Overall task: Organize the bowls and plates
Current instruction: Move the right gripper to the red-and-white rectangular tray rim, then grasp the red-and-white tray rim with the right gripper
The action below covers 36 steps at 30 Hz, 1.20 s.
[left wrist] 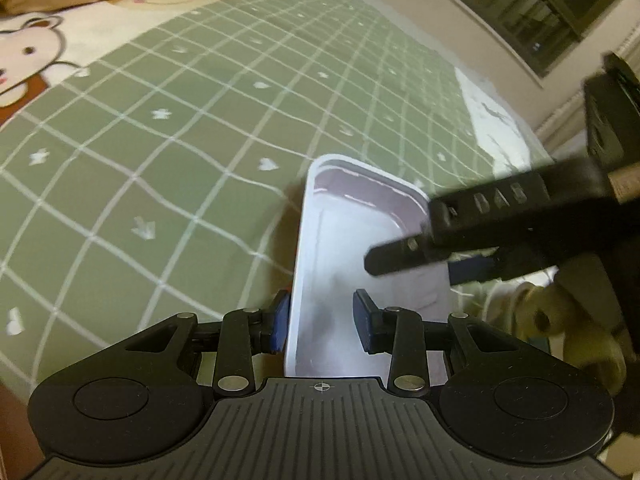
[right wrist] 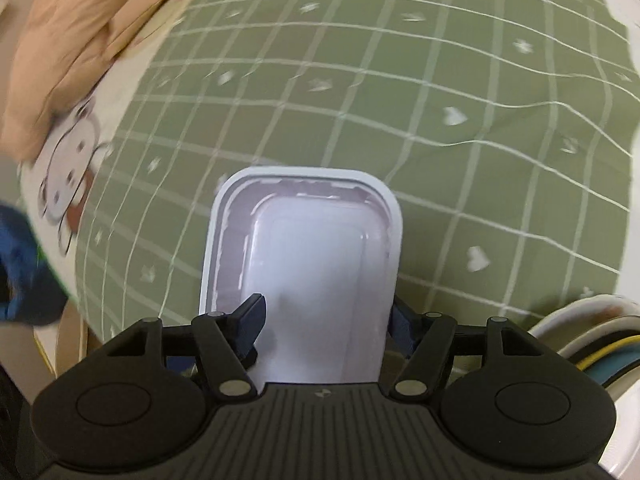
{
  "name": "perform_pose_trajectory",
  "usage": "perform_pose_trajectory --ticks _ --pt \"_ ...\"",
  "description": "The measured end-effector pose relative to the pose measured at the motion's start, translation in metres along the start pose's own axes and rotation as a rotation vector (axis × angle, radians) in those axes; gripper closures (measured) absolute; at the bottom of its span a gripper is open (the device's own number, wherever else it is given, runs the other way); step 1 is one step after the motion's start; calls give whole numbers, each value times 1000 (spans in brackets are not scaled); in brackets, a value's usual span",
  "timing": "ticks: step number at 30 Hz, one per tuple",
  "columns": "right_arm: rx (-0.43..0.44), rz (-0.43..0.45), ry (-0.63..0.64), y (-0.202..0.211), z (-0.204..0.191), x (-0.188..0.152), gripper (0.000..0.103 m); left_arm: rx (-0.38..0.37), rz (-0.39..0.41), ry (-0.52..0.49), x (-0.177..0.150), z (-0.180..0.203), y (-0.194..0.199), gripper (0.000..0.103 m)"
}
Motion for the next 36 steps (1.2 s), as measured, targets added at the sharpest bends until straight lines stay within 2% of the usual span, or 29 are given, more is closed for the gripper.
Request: perform_pose_trajectory --ticks 5,8,10,13,16,19,24,28,31,33,36 --pt "63 -54 6 -8 -8 -15 37 29 11 36 -1 -17 11 65" --pt "49 -31 23 -7 -10 -24 37 37 9 35 -3 -20 14 65" --pt "-18 47 90 3 -17 -32 37 34 1 31 -5 -20 15 65" --pt "-101 219 221 20 -31 -50 37 37 -1 28 -7 -22 16 66" --pt "-103 345 258 30 -35 -71 37 50 -2 36 -10 -26 16 66" --pt "-81 400 234 32 -31 -85 37 69 -7 37 -12 -29 16 70" --pt "-33 401 195 20 -30 -105 37 76 -20 27 -17 -37 28 71" --pt "34 350 181 7 -27 -123 37 26 -74 -1 -25 -39 38 72" --pt "33 366 197 7 -22 -133 37 3 -106 -42 -31 -36 44 72" --pt "27 384 201 9 -19 -138 37 19 -95 -63 -29 -34 45 72" --pt "35 403 184 9 -12 -140 37 51 -66 -43 -22 -36 39 72"
Point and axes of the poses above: each gripper's, at about its wrist camera, not at the fingertips, and y roughly against the way its jaws point, z to its right, x to its top, the point moved 1 cm from there along -y, roughly the way its jaws point, and after that the axes turned 9 degrees about z, right-handed, at the moved point
